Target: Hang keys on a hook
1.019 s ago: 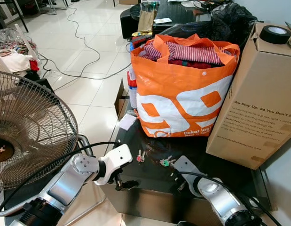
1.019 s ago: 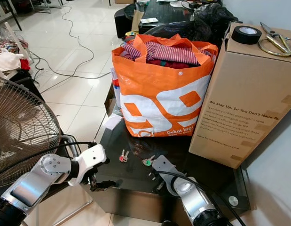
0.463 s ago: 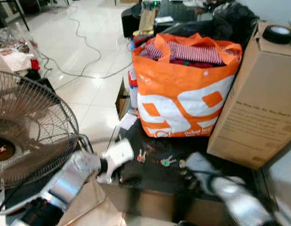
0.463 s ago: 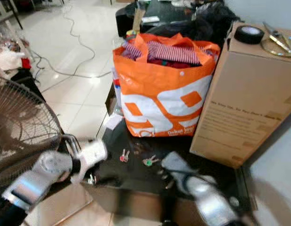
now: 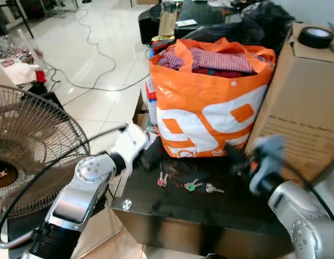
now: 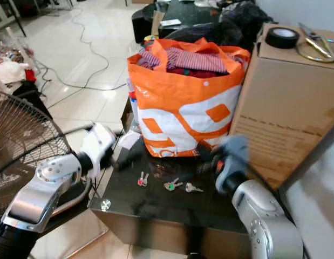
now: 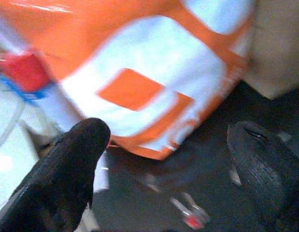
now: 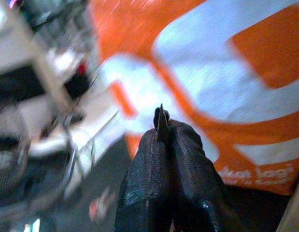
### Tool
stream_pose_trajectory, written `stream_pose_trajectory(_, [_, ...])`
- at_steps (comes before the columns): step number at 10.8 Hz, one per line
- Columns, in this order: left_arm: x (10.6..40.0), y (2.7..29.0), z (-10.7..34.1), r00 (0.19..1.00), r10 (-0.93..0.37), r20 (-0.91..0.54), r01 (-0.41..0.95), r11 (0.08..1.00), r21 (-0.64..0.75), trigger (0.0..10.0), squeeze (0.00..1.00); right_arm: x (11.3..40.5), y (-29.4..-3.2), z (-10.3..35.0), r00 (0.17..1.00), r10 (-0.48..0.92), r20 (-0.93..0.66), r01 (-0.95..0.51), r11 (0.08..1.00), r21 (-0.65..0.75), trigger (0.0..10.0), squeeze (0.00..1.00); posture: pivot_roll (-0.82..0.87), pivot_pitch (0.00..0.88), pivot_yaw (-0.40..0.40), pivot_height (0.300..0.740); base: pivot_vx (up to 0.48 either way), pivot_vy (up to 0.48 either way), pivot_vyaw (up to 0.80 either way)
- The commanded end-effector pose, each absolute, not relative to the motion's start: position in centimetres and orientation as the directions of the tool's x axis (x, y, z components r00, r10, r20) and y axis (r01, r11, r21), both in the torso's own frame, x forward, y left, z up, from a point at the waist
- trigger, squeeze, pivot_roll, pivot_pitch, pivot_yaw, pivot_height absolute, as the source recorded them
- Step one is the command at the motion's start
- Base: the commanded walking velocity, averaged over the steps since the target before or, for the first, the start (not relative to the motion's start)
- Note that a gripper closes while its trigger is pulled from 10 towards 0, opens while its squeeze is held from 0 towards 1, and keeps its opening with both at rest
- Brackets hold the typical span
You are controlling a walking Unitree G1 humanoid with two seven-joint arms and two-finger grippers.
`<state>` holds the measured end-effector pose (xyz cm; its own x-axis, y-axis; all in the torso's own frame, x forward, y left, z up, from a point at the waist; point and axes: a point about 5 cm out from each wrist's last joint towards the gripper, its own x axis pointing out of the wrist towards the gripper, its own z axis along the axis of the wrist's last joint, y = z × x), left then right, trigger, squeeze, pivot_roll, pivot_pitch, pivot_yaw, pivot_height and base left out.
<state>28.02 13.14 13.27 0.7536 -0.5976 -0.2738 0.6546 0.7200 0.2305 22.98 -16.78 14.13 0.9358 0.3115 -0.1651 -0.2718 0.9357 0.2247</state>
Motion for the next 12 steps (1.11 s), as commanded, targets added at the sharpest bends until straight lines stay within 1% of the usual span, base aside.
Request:
stream_pose_trajectory(1, [28.2, 13.3, 14.3, 0.804, -0.558, -0.205, 0.595, 0.755, 0.275, 10.0, 0.0, 22.7, -16.5, 14.6, 0.962, 0.235, -0.137, -0.203, 0.955, 0.214, 0.0, 0.0, -0.1, 0.0, 0.06, 0.74, 0.0, 0.0, 0.0])
stream_pose_trajectory(2, [28.2, 13.6, 14.4, 0.837, -0.515, -0.182, 0.547, 0.793, 0.27, 10.0, 0.0, 22.6, -16.4, 14.1, 0.978, 0.16, -0.134, -0.142, 0.981, 0.135, 0.0, 0.0, -0.08, 0.0, 0.048, 0.74, 0.0, 0.0, 0.0])
stream_pose_trajectory(3, [28.6, 14.2, 14.6, 0.874, -0.459, -0.159, 0.486, 0.833, 0.266, 10.0, 0.0, 23.3, -16.6, 13.9, 0.992, 0.062, -0.109, -0.049, 0.992, 0.119, 0.0, 0.0, -0.08, 0.0, 0.055, 0.74, 0.0, 0.0, 0.0])
stream_pose_trajectory(4, [29.0, 14.2, 14.7, 0.879, -0.451, -0.153, 0.476, 0.837, 0.269, 10.0, 0.0, 23.8, -16.7, 14.5, 0.997, 0.033, -0.076, -0.026, 0.995, 0.098, 0.7, 0.0, -0.08, 0.0, 0.059, 0.74, 0.0, 0.0, 0.0])
stream_pose_trajectory(5, [29.6, 14.0, 14.7, 0.885, -0.443, -0.145, 0.466, 0.839, 0.282, 10.0, 0.0, 24.5, -17.0, 14.9, 0.998, -0.001, -0.059, 0.004, 0.999, 0.051, 3.7, 0.0, -0.1, 0.0, 0.073, 0.74, 0.0, 0.0, 0.0])
stream_pose_trajectory(6, [29.8, 13.9, 14.6, 0.889, -0.433, -0.146, 0.457, 0.843, 0.284, 10.0, 0.0, 24.9, -17.1, 14.9, 0.999, -0.025, -0.04, 0.027, 0.999, 0.047, 3.1, 0.0, -0.11, 0.0, 0.088, 0.74, 0.0, 0.0, 0.0])
stream_pose_trajectory(7, [30.2, 13.6, 14.2, 0.892, -0.423, -0.161, 0.452, 0.847, 0.282, 10.0, 0.0, 25.3, -16.9, 14.3, 0.998, -0.031, -0.063, 0.035, 0.997, 0.065, 5.9, 0.0, -0.13, 0.0, 0.097, 0.74, -0.244, 0.0, 0.0])
stream_pose_trajectory(8, [30.2, 13.5, 14.1, 0.893, -0.42, -0.163, 0.45, 0.847, 0.283, 10.0, 0.0, 25.4, -17.0, 13.7, 0.993, -0.058, -0.105, 0.065, 0.996, 0.066, 10.0, 0.0, -0.13, 0.0, 0.084, 0.74, -0.247, 0.0, 0.0])
stream_pose_trajectory(9, [30.1, 13.6, 13.9, 0.899, -0.407, -0.164, 0.438, 0.854, 0.28, 10.0, 0.0, 25.3, -17.3, 13.0, 0.987, -0.09, -0.137, 0.099, 0.993, 0.067, 10.0, 0.0, -0.13, 0.0, 0.081, 0.74, -0.255, 0.0, 0.0])
stream_pose_trajectory(10, [29.8, 13.9, 13.7, 0.904, -0.393, -0.17, 0.427, 0.86, 0.28, 10.0, 0.0, 25.2, -17.6, 12.6, 0.984, -0.093, -0.153, 0.102, 0.994, 0.048, 10.0, 0.0, -0.11, 0.0, 0.058, 0.74, -0.307, 0.0, 0.0])
stream_pose_trajectory(12, [29.5, 14.5, 13.6, 0.912, -0.372, -0.175, 0.409, 0.864, 0.294, 10.0, 0.0, 25.3, -17.0, 12.5, 0.986, -0.051, -0.159, 0.056, 0.998, 0.029, 10.0, 0.0, -0.1, 0.0, 0.049, 0.74, -0.315, 0.0, 0.0])
